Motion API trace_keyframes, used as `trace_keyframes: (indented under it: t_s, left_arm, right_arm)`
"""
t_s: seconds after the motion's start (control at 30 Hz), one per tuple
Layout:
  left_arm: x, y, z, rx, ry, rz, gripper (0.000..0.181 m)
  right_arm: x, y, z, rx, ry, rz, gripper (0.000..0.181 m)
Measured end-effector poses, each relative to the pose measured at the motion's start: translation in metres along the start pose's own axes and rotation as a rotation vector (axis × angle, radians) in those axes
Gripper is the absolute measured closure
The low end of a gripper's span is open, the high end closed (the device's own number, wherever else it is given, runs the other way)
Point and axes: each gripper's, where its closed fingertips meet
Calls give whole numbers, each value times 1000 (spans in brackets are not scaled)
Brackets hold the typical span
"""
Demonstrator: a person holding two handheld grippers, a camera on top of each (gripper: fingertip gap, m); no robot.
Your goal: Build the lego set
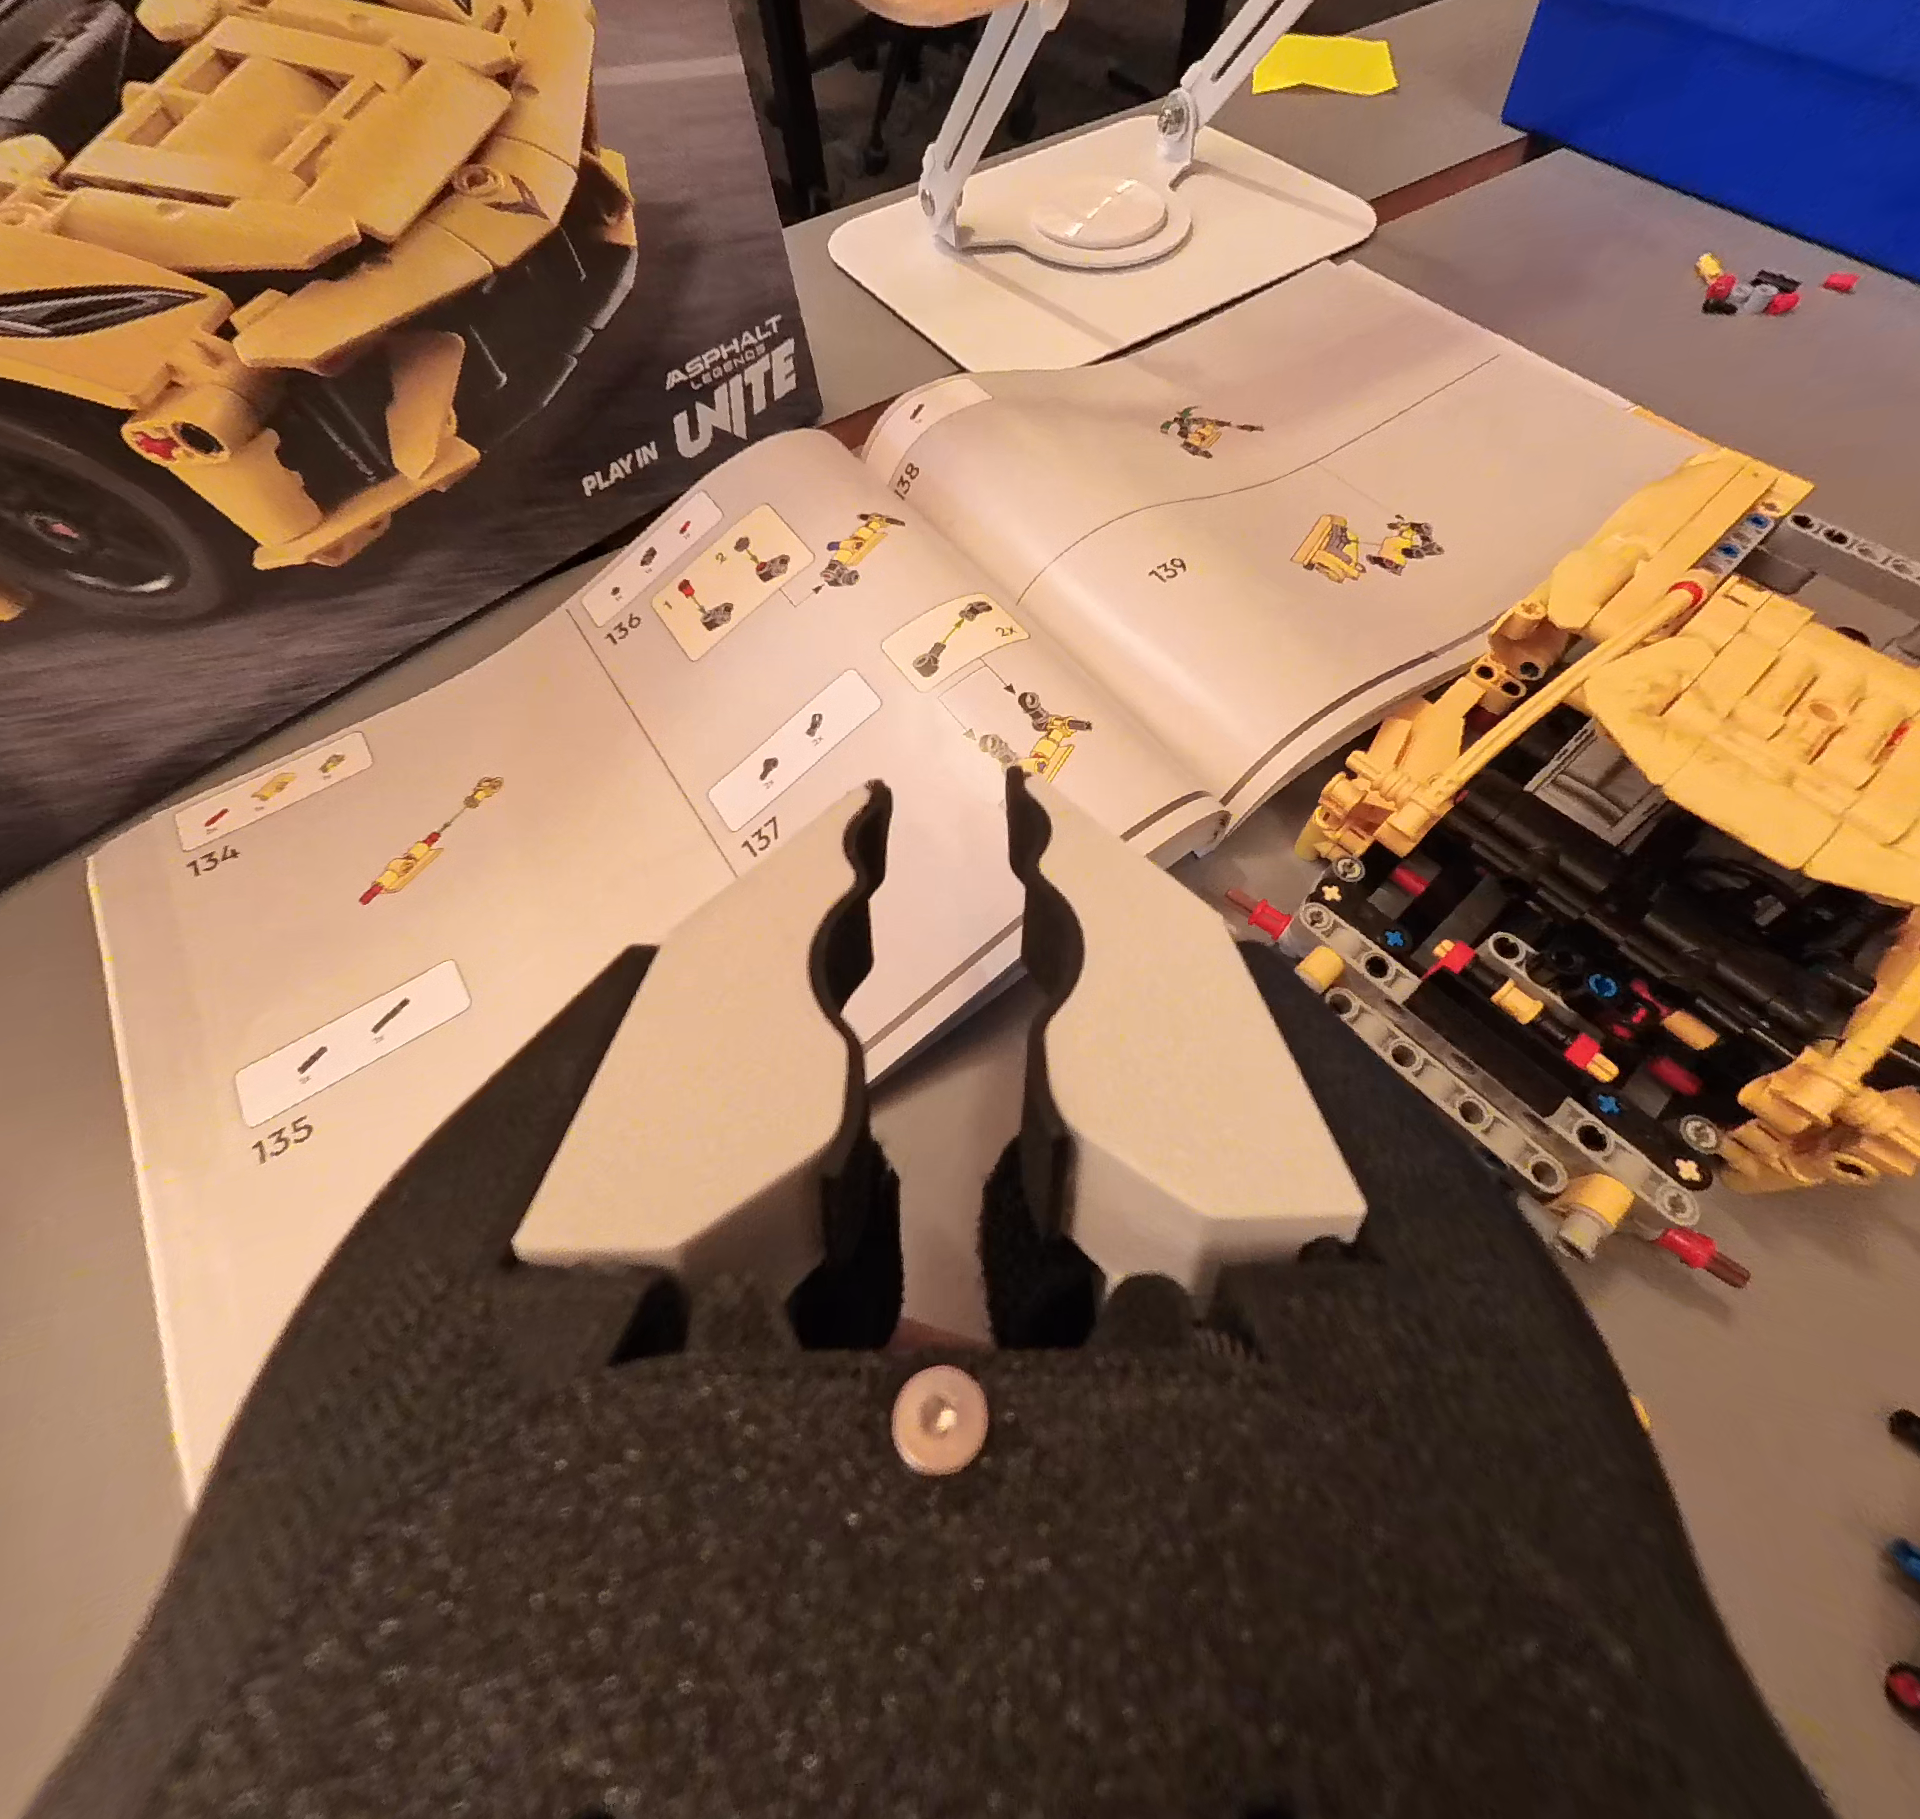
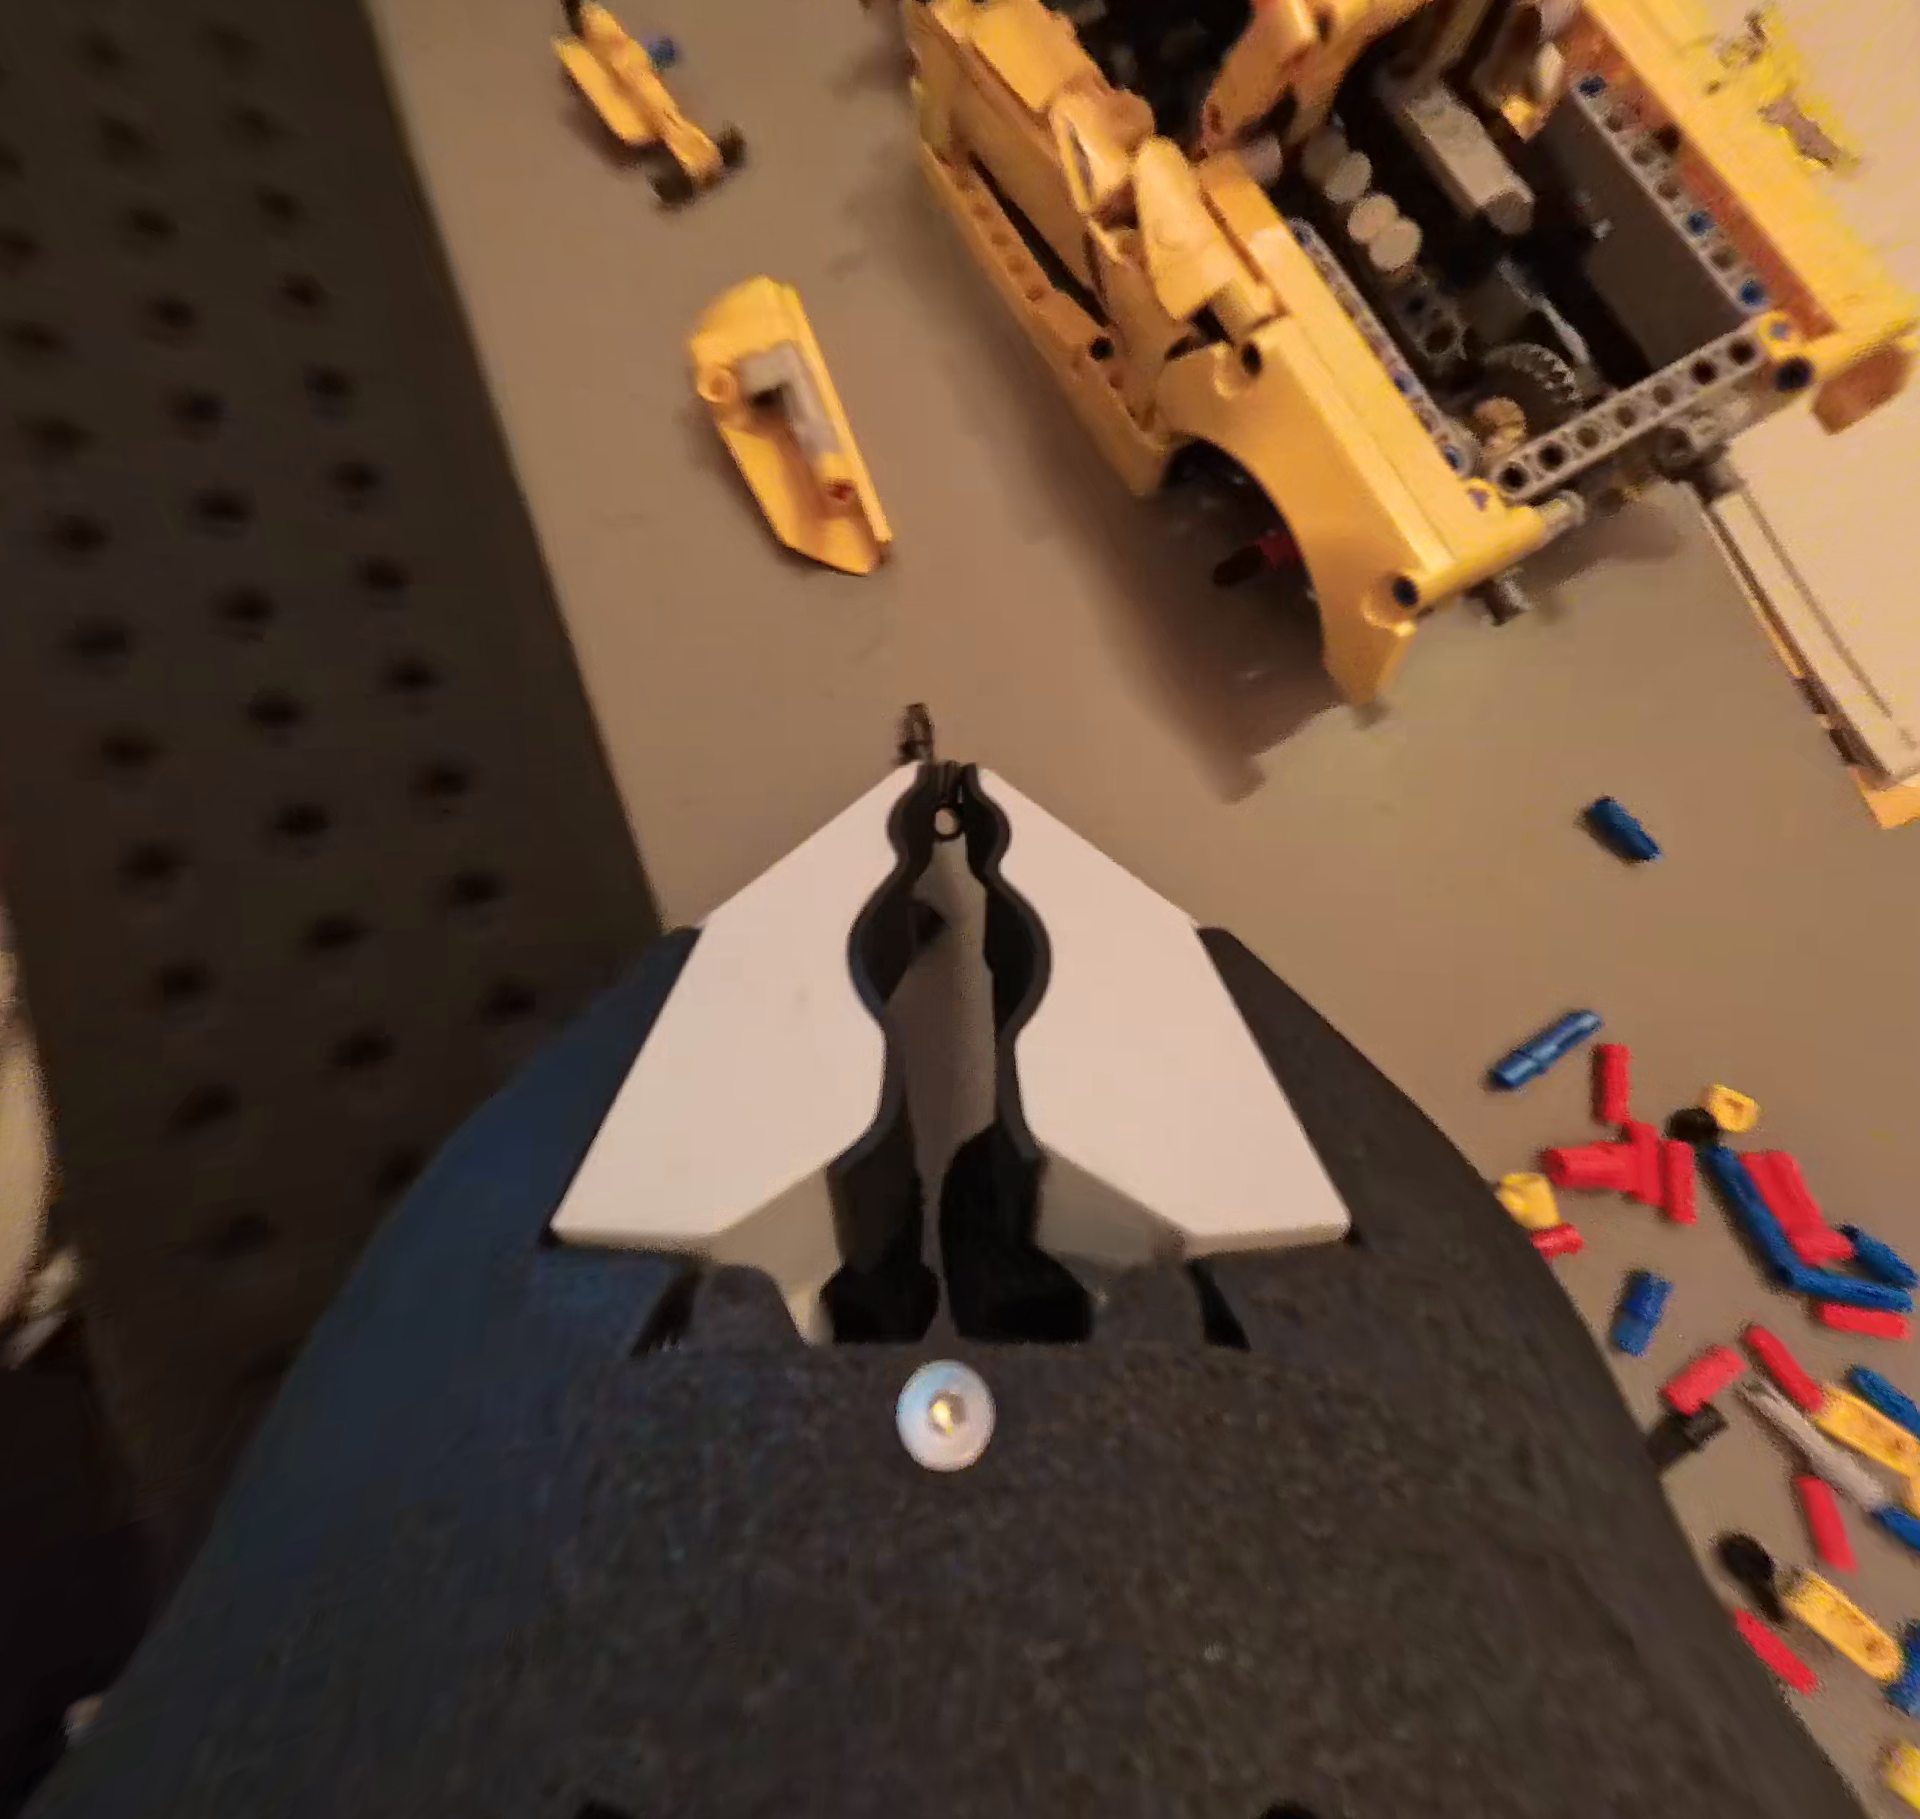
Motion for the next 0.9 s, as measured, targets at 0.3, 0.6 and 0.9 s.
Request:
trace_keyframes:
  t_s: [0.3,0.6,0.9]
  left_arm:
    - [-6,2,-1,-4,-3,-31,158]
    - [-15,-1,-8,6,1,-67,158]
    - [-17,-6,-12,17,0,-64,158]
  right_arm:
    - [21,14,6,-71,77,68,177]
    - [-1,-1,-2,43,82,107,165]
    - [-5,4,18,-4,30,77,162]
Point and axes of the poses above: each gripper's, where its closed fingertips meet, z out along the fingers, y out of its underside, x = y × z across the jaws, and after that the axes turned 2 degrees about x, right-handed
